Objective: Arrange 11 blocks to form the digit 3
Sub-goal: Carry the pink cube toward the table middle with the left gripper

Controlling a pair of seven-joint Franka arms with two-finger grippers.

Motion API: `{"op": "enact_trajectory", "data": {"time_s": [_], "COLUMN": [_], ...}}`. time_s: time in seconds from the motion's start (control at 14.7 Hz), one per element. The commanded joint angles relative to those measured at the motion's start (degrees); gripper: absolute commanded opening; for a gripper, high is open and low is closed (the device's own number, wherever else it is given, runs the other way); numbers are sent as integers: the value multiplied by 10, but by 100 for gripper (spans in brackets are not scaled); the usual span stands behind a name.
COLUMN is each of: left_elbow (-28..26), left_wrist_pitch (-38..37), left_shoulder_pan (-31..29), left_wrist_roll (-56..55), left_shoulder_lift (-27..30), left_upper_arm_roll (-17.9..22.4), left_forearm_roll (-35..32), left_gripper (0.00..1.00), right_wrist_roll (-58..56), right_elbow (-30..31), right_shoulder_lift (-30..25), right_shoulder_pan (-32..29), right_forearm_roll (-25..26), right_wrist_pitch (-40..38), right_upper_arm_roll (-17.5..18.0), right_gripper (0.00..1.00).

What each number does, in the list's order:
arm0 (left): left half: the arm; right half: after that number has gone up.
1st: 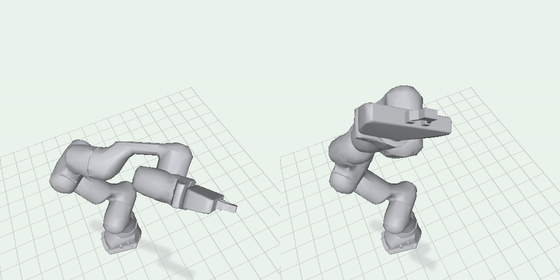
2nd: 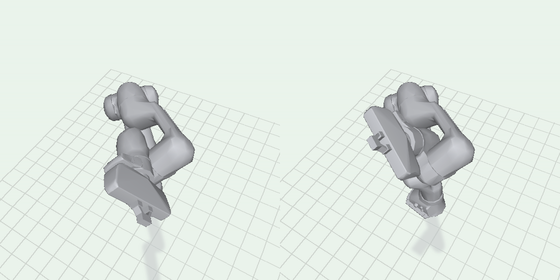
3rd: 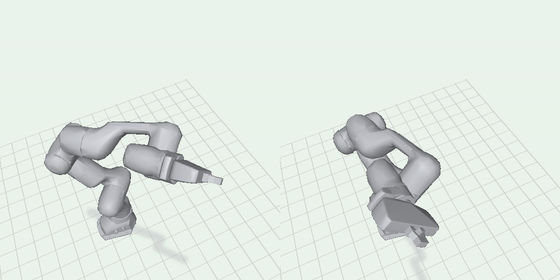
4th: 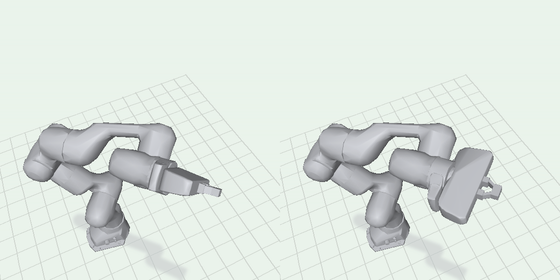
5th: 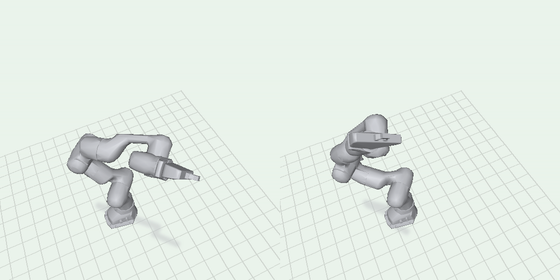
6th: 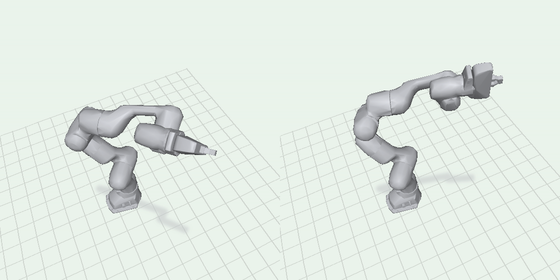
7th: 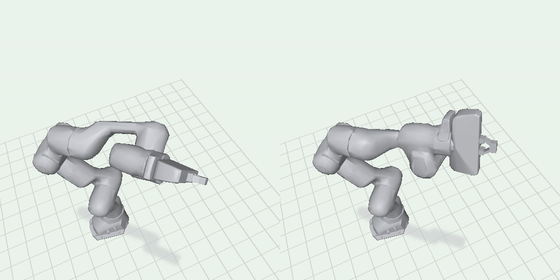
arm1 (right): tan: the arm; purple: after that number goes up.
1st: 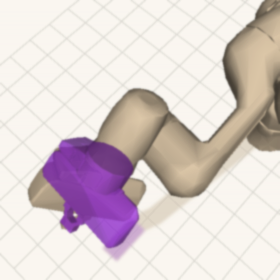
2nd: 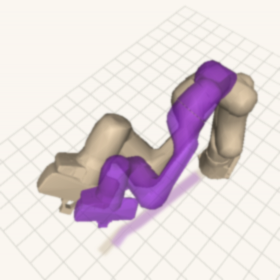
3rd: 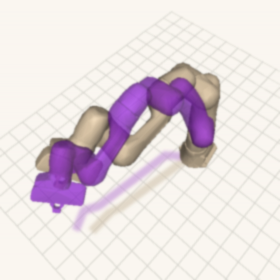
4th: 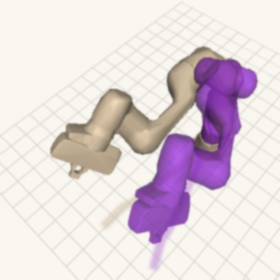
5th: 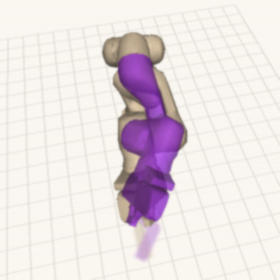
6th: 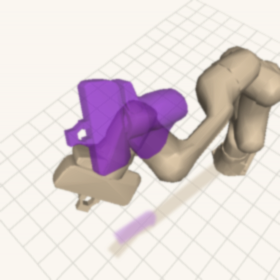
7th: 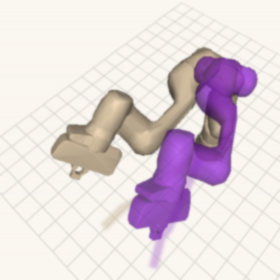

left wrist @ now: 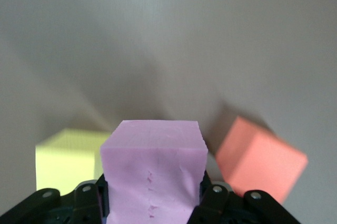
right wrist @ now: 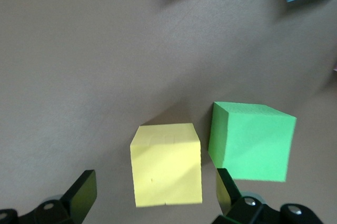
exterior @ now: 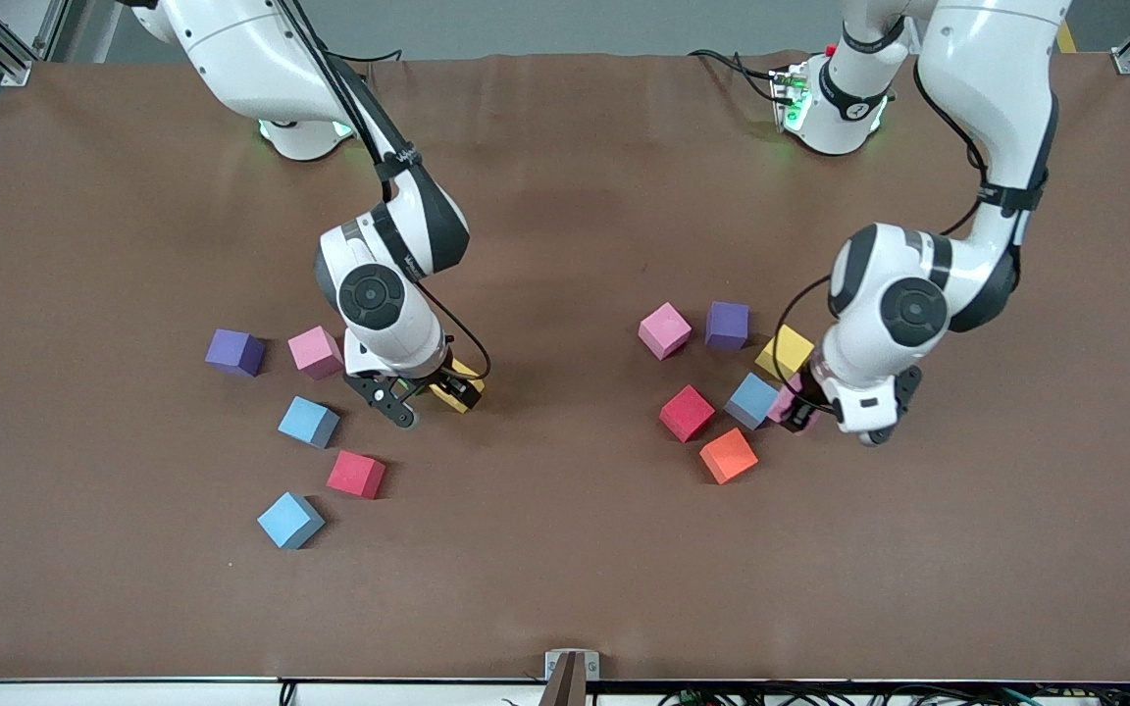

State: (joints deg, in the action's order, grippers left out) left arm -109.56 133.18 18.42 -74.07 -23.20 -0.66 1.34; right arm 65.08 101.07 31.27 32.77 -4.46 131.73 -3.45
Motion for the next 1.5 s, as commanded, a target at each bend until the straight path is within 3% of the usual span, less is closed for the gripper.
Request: {"op": "enact_trajectory", "data": {"time_s": [0.0, 0.27, 0.61, 0.95, 1.16, 1.22, 1.36, 1.43], "left_elbow": [0, 22, 16, 22, 23, 24, 26, 22], "left_wrist_pitch": [-15, -19, -18, 10, 40, 41, 52, 66], "left_shoulder_pan": [57, 143, 253, 329, 368, 381, 391, 398], "left_wrist_roll": [-104, -317, -489, -637, -675, -675, -677, -683], "left_shoulder_lift": [16, 12, -5, -40, -53, -57, -76, -81], "left_upper_arm_roll": [3, 0, 0, 0, 0, 0, 0, 0], "left_forearm_roll": [-1, -1, 3, 17, 20, 21, 21, 21], "left_gripper": [36, 36, 36, 36, 36, 36, 36, 36], "right_wrist_roll": [12, 12, 28, 28, 28, 28, 29, 29], "right_elbow": [36, 49, 49, 49, 50, 50, 50, 50], "right_shoulder_lift": [4, 17, 18, 18, 20, 20, 20, 19], "right_shoulder_pan": [11, 21, 26, 26, 25, 25, 22, 21], "right_forearm_roll": [7, 7, 7, 7, 7, 7, 7, 7], "right_wrist_pitch": [61, 86, 85, 85, 80, 78, 77, 76], "right_upper_arm_roll": [-7, -8, -8, -8, -8, -8, -7, -7], "right_gripper": [100, 100, 100, 94, 72, 57, 14, 3]}}
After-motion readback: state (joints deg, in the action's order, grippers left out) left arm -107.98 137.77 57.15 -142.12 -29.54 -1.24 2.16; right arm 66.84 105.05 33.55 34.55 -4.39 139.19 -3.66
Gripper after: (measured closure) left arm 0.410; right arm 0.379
